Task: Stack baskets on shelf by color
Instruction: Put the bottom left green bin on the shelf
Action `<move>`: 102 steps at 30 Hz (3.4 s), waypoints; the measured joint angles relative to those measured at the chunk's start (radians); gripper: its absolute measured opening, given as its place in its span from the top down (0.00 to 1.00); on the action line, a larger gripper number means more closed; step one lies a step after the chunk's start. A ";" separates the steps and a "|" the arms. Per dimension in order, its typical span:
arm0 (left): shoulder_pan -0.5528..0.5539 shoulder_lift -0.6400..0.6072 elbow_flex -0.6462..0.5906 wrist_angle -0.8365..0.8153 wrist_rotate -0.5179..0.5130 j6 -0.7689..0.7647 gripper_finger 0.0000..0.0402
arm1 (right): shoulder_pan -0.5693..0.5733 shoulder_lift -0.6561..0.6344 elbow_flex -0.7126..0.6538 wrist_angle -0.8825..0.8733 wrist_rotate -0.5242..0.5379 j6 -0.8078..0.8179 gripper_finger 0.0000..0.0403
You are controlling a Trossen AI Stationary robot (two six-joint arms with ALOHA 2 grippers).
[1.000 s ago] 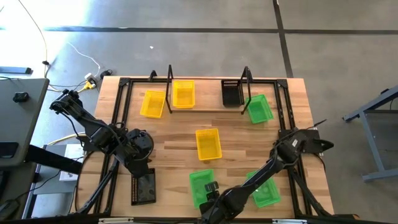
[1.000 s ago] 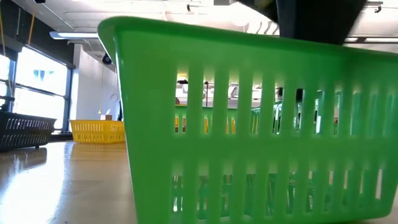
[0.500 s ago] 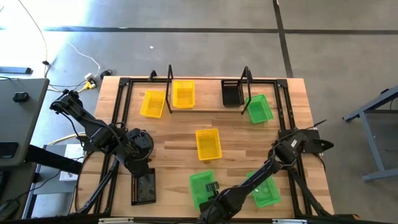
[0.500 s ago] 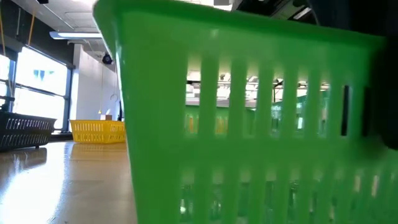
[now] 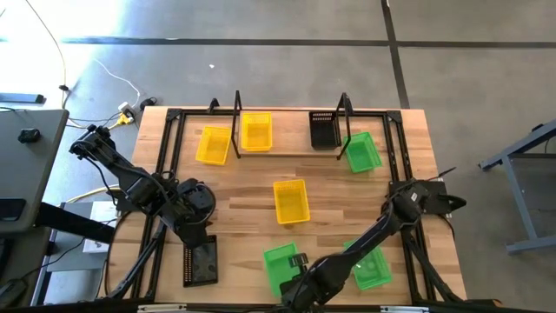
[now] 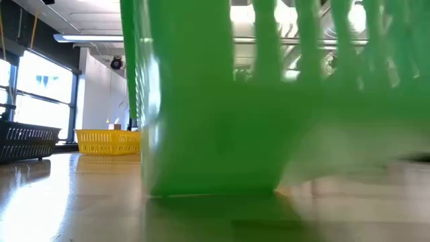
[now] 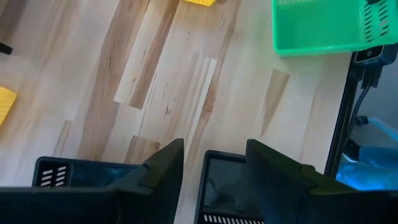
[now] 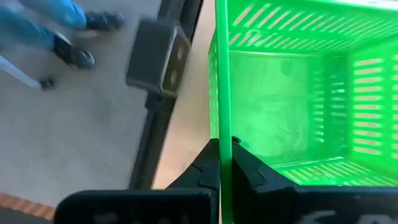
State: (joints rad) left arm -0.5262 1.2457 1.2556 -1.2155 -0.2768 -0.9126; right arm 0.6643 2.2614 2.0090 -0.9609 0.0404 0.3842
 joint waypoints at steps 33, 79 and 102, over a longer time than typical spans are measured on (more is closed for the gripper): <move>0.002 0.000 0.000 -0.001 -0.051 0.106 0.59 | -0.254 -0.227 0.000 -0.005 0.186 -0.140 1.00; 0.201 0.000 0.000 -0.008 -0.468 0.139 0.59 | -0.781 -0.541 -0.460 0.094 0.282 -0.722 1.00; 0.265 0.000 0.000 -0.007 -0.467 0.139 0.59 | -0.959 -0.540 -0.762 0.477 0.106 -0.812 1.00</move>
State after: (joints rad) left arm -0.2610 1.2457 1.2556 -1.2224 -0.7433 -0.7734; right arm -0.2950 1.7210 1.2472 -0.4837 0.1459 -0.4280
